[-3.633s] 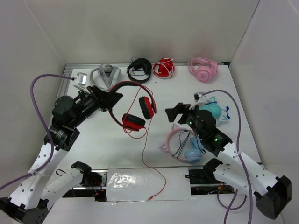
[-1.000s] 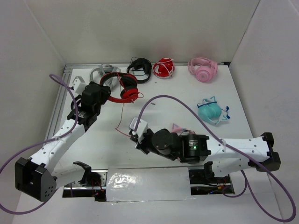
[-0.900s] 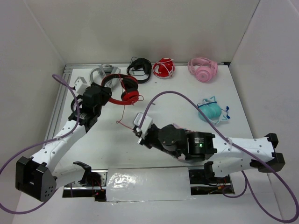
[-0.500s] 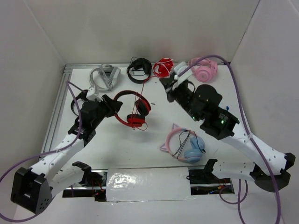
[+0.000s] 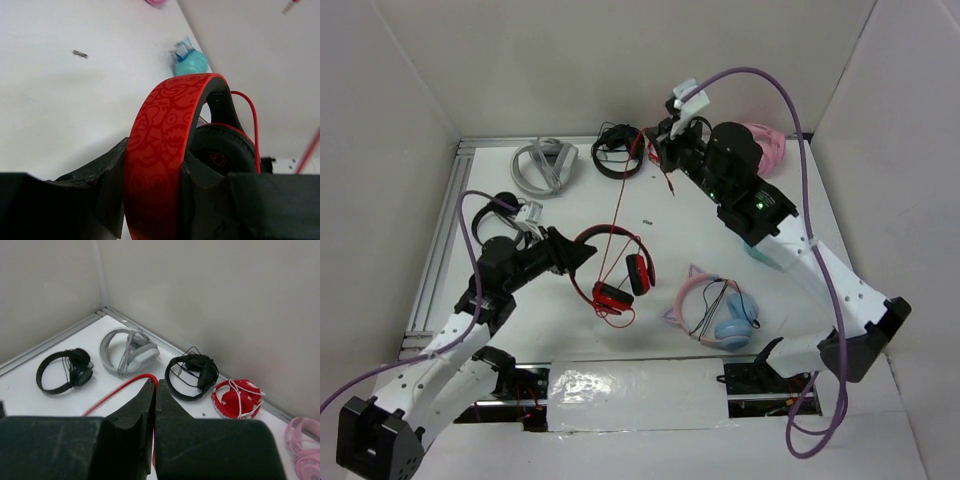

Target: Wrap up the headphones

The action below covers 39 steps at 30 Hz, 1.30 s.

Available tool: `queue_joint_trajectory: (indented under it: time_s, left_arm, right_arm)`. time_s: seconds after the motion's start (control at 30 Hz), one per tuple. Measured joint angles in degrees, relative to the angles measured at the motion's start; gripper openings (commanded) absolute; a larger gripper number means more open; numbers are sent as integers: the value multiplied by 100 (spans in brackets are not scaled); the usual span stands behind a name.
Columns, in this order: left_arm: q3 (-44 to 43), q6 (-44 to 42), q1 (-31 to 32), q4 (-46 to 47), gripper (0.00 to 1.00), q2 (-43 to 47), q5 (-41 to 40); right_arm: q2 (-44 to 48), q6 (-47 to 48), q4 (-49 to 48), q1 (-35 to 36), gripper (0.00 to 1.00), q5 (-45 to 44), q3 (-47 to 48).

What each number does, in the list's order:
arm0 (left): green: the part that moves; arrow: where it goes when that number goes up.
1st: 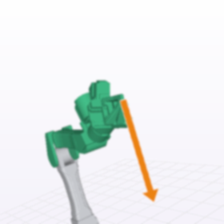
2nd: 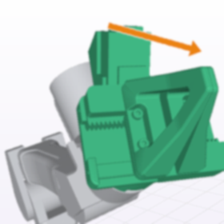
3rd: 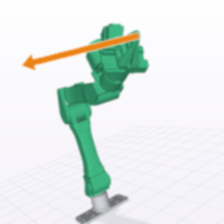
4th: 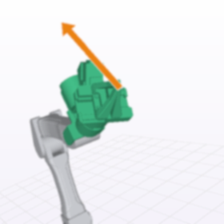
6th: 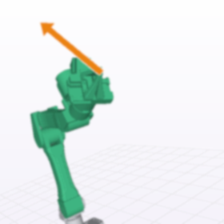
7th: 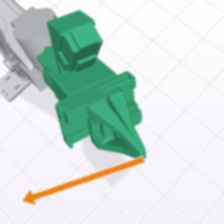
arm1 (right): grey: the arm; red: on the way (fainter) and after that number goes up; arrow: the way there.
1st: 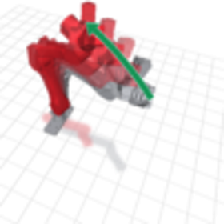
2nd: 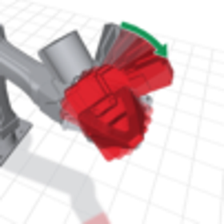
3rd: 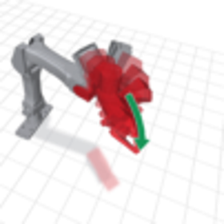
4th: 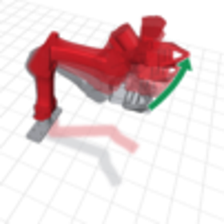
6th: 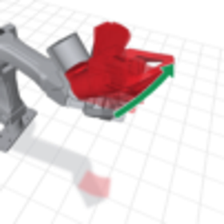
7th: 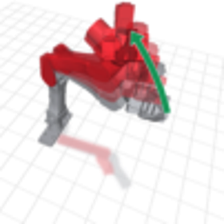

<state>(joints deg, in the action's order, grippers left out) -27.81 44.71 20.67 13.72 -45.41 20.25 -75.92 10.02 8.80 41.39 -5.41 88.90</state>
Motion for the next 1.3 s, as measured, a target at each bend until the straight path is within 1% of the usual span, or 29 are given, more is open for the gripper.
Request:
queue_joint_trajectory:
  time_s: [0.17, 0.33, 0.47, 0.6, 0.77, 0.87, 1.03, 1.13, 1.3]
  left_arm:
    - [184, 9, 7, -28, 0, 490, 516]
    - [232, 20, 4, -83, 0, 1045, 669]
    - [234, 35, 2, 7, 0, 1259, 704]
    - [251, 26, -20, 35, 0, 1384, 855]
    - [269, 11, -28, -39, 0, 1410, 870]
    - [258, 44, -33, -114, 0, 1388, 780]
    - [-39, 37, -11, -962, 0, 1008, 448]
    - [-59, 55, -11, -1207, 0, 916, 256]
    - [-114, 68, -11, -1296, 0, 949, 2]
  right_arm:
    - [-372, -498, -59, -527, 0, -164, 192]
    - [-492, -1069, 0, -1130, 0, -243, 455]
    - [-492, -1440, 136, -1539, 0, 26, 595]
    - [-496, -1650, 286, -1696, 0, 212, 592]
    - [-494, -2020, 457, -2151, 0, 793, 573]
    - [-393, -2094, 332, -2317, 0, 1071, 262]
    - [94, -2103, -223, -2409, 0, 861, -920]
    - [181, -2162, -247, -2616, 0, 850, -1104]
    - [354, -2245, -417, -2793, 0, 1001, -1368]
